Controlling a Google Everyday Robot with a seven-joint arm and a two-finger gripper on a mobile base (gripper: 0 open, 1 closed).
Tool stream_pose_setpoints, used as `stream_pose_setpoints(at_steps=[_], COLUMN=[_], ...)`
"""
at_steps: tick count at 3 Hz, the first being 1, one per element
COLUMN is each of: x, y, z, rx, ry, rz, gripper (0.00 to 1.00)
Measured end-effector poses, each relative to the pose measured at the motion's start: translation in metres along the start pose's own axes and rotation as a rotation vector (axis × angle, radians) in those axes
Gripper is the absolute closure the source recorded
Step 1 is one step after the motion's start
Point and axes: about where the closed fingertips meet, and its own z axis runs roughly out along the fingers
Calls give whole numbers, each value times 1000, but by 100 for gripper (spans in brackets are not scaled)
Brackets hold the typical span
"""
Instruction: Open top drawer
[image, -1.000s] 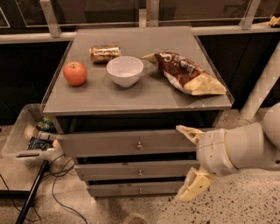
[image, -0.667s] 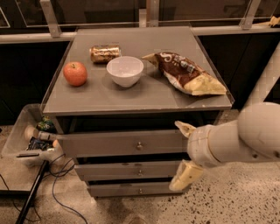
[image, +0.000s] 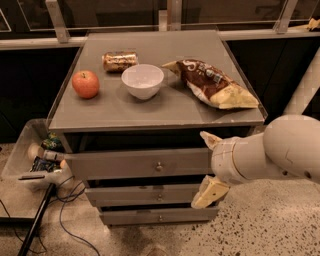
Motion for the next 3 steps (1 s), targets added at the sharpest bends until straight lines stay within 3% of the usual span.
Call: stream_pose_setpoints(at_steps=[2,3], x=[9,21], y=[-9,-14], z=[37,51], rx=[-51,-54], ry=[2,-14], rz=[37,67], gripper=[0,0])
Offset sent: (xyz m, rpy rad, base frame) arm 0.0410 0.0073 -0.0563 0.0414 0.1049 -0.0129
